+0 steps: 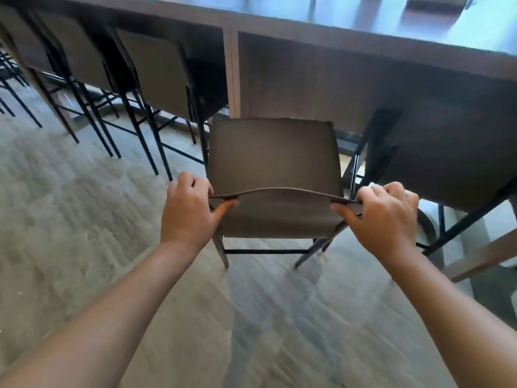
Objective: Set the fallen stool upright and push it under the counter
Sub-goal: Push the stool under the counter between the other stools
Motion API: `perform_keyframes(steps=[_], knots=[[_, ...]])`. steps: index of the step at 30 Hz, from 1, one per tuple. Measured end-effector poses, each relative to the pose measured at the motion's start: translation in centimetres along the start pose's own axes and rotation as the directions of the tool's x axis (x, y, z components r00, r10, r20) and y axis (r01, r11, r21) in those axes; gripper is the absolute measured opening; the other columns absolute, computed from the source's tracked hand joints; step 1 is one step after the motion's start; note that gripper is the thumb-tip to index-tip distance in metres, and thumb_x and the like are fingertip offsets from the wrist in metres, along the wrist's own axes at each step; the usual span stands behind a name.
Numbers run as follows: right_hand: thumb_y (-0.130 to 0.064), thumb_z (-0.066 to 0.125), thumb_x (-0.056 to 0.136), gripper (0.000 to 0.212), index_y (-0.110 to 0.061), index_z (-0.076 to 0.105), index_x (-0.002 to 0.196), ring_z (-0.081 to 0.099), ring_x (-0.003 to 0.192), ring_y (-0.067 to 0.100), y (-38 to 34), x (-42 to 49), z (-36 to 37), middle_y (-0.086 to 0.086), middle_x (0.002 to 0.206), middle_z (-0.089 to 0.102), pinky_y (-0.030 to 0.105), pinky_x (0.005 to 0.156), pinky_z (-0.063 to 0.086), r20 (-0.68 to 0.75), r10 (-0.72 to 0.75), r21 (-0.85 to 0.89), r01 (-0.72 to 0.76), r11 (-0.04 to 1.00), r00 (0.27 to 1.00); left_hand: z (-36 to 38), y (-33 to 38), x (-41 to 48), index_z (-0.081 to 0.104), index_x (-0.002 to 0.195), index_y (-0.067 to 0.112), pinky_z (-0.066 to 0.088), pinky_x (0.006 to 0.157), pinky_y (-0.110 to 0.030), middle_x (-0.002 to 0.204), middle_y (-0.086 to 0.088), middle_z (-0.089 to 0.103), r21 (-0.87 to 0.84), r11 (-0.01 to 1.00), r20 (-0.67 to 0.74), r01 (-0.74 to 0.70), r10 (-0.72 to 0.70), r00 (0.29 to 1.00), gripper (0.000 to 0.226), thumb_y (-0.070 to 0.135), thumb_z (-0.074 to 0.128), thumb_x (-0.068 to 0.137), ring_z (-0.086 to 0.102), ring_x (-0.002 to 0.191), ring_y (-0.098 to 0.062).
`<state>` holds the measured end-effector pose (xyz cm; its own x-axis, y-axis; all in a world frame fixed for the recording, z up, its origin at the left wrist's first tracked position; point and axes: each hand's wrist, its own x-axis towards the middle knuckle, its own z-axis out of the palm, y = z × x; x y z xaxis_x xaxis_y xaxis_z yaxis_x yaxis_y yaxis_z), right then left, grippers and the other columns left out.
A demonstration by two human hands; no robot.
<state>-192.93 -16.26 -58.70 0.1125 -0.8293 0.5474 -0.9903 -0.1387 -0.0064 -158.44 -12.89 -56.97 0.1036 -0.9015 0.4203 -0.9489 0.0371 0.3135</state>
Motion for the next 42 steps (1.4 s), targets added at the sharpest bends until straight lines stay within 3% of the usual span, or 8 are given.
perform_keyframes(steps=[13,21,27,30,32,34,36,42], knots=[[-0.070,0.053,0.089,0.059,-0.015,0.056,0.070,0.054,0.081,0.031,0.0,9.5,4.0,0.001,0.069,0.060,0.046,0.080,0.036,-0.018,0.008,-0.009,-0.008,1.000,1.000,2.3,-0.8,10.1,0.057,0.084,0.009,0.044,0.075,-0.035,0.093,-0.010,0.050,0.013,1.000,0.010,0.017,-0.017,1.000,0.053,0.060,0.073,0.080,0.048,0.082,-0.028],[-0.071,0.056,0.084,0.055,-0.019,0.058,0.069,0.052,0.079,0.028,0.2,10.0,4.4,-0.004,0.069,0.060,0.045,0.080,0.035,0.004,0.037,0.111,-0.038,0.993,0.999,2.1,-0.5,10.5,0.062,0.083,0.013,0.042,0.069,-0.033,0.088,-0.003,0.050,-0.039,0.998,0.027,0.055,-0.054,0.998,0.043,0.042,0.091,0.069,0.052,0.077,-0.026],[-0.062,0.072,0.076,0.054,-0.008,0.074,0.077,0.053,0.113,0.040,1.3,10.5,3.7,0.015,0.111,0.064,0.052,0.095,0.045,0.078,0.099,0.332,-0.120,0.936,0.992,1.0,-1.1,11.2,0.066,0.079,0.012,0.052,0.065,-0.036,0.085,0.001,0.052,-0.205,0.973,0.142,0.107,-0.078,0.987,0.037,0.023,0.098,0.064,0.057,0.071,-0.022],[-0.061,0.067,0.075,0.058,-0.004,0.074,0.070,0.053,0.102,0.041,1.2,11.3,3.4,0.013,0.095,0.066,0.048,0.086,0.049,0.115,0.085,0.283,-0.115,0.952,0.990,0.6,-1.4,12.0,0.072,0.087,0.014,0.047,0.066,-0.029,0.092,0.000,0.061,-0.162,0.982,0.241,0.101,-0.060,0.969,0.032,0.021,0.096,0.068,0.064,0.074,-0.023],[-0.053,0.080,0.072,0.049,-0.005,0.074,0.069,0.051,0.096,0.039,0.9,11.7,3.2,0.008,0.085,0.065,0.045,0.080,0.050,0.147,0.082,0.248,-0.117,0.962,0.986,0.4,-1.6,12.8,0.074,0.096,0.017,0.046,0.064,-0.029,0.100,0.001,0.065,-0.085,0.992,0.301,0.095,-0.066,0.951,0.027,0.015,0.091,0.075,0.067,0.078,-0.026],[-0.026,0.097,0.066,0.030,-0.005,0.076,0.073,0.050,0.096,0.040,0.6,11.7,3.3,0.008,0.086,0.067,0.046,0.078,0.053,0.186,0.097,0.190,-0.132,0.973,0.978,0.2,-1.9,13.5,0.073,0.092,0.018,0.046,0.059,-0.031,0.098,0.002,0.064,-0.033,0.996,0.355,0.081,-0.064,0.933,0.015,0.008,0.081,0.083,0.065,0.076,-0.027],[-0.005,0.096,0.064,0.023,-0.004,0.076,0.075,0.050,0.096,0.040,0.3,11.7,3.3,0.008,0.086,0.067,0.047,0.078,0.054,0.226,0.128,0.143,-0.163,0.976,0.966,-0.1,-2.1,13.9,0.070,0.082,0.015,0.048,0.055,-0.035,0.089,0.000,0.059,-0.028,0.998,0.395,0.063,-0.046,0.918,0.014,0.002,0.074,0.085,0.060,0.072,-0.028],[-0.004,0.093,0.069,0.023,-0.001,0.070,0.069,0.052,0.090,0.040,-1.5,10.9,2.3,0.008,0.073,0.061,0.043,0.073,0.050,0.211,0.206,0.073,-0.225,0.972,0.956,-0.4,-3.4,16.0,0.067,0.079,0.012,0.045,0.056,-0.033,0.085,0.002,0.055,-0.060,0.998,0.439,-0.028,0.052,0.897,0.020,-0.007,0.065,0.085,0.056,0.070,-0.026]])
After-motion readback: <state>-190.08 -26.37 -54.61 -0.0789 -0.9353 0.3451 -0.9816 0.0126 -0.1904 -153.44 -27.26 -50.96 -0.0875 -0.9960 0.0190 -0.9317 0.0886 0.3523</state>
